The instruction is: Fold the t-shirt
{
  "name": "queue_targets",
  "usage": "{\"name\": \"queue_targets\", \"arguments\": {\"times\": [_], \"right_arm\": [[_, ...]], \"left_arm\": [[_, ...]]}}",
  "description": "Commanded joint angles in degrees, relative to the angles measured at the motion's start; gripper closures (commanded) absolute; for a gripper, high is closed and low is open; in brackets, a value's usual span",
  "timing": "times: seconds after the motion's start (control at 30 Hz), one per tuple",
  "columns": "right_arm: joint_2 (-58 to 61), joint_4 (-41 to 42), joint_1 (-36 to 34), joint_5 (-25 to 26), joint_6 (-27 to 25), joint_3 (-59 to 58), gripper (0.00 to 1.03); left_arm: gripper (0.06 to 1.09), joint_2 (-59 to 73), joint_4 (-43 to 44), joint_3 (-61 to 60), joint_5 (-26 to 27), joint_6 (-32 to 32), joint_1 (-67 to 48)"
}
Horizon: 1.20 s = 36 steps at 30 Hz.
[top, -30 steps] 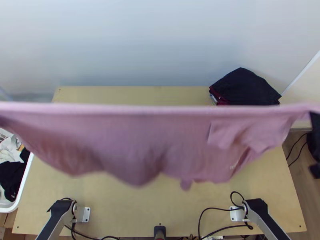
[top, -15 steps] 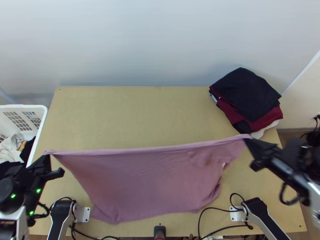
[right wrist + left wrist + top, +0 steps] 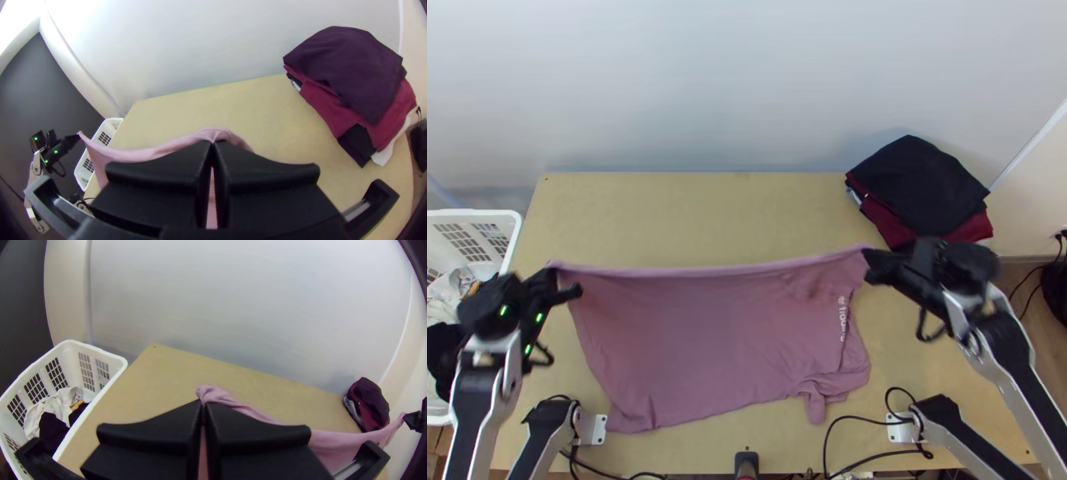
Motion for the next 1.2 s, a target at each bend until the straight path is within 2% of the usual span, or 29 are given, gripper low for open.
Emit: {"name": "queue_targets", "arguments": {"times": [0.0, 0.27, 0.37, 0.63, 0.87, 1.17], "right_arm": [[8.2, 4.9, -0.5, 0.5, 1.3, -0.1, 1.0], [25.9, 12.6, -1.4, 0.6, 0.9, 6.3, 1.0], [31.8, 14.2, -2.1, 0.6, 0.6, 10.2, 1.0], [45.9, 14.4, -5.4, 0.5, -1.2, 22.0, 1.0], [53.5, 11.5, -7.3, 0.6, -1.2, 35.6, 1.0], [56.6, 10.2, -7.7, 0.5, -1.1, 38.8, 1.0]], "left_arm": [[1.05, 10.0, 6.3, -0.8, -0.4, -0.4, -0.3], [1.05, 33.2, 20.3, 3.4, -0.4, 0.7, 0.5], [1.05, 40.9, 22.5, 6.6, -0.4, 1.1, 0.8], [1.05, 56.2, 26.0, 16.0, -0.4, 1.3, 0.9], [1.05, 64.0, 24.0, 28.1, -0.4, 0.4, 1.1], [1.05, 69.1, 22.4, 33.9, -0.5, 0.1, 0.4]]}}
